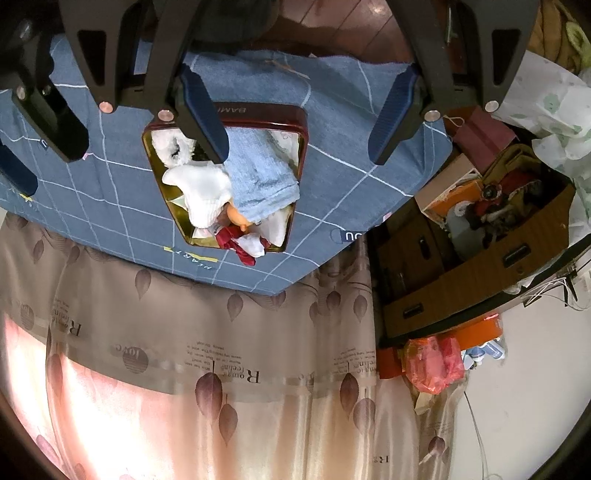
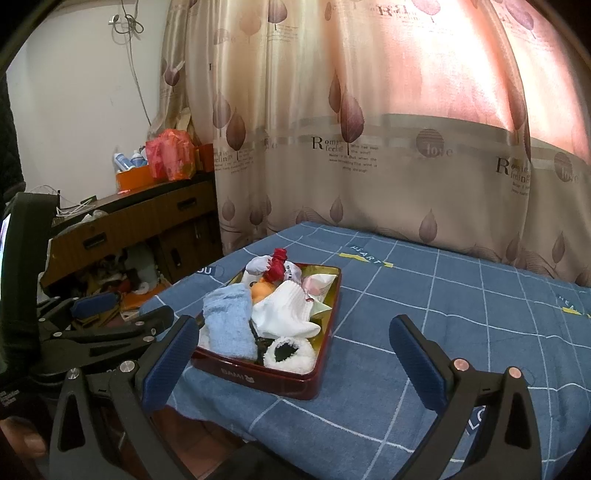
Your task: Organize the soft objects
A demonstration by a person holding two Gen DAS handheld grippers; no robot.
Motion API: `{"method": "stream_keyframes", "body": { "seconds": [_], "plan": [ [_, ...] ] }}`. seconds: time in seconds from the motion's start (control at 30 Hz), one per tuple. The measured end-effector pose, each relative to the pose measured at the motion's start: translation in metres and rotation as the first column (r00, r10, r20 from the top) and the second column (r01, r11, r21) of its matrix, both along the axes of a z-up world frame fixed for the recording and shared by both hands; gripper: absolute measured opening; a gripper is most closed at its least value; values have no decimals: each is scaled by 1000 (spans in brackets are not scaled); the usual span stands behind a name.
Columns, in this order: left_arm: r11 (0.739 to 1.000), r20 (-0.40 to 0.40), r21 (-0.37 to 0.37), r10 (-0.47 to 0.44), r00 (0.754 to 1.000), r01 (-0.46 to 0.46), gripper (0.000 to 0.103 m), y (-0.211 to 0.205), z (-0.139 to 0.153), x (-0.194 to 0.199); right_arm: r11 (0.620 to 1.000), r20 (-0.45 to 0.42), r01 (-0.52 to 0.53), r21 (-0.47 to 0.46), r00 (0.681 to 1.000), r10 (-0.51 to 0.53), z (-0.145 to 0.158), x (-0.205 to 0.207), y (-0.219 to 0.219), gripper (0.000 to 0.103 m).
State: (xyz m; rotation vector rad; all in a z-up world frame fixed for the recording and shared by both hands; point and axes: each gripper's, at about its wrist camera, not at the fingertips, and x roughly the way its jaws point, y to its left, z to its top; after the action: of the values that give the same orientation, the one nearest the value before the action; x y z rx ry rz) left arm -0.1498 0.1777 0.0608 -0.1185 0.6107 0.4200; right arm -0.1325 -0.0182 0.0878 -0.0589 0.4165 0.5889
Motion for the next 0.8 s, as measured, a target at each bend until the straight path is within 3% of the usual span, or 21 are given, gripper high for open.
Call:
{"method": "stream_keyframes", "body": {
  "seconds": [0.8],
  "plan": [
    [1000,-24,4,-22,999,23,80,2,-8,5,1000,-17,3,-10,1000,-3,-7,3,2,102]
  ]
}}
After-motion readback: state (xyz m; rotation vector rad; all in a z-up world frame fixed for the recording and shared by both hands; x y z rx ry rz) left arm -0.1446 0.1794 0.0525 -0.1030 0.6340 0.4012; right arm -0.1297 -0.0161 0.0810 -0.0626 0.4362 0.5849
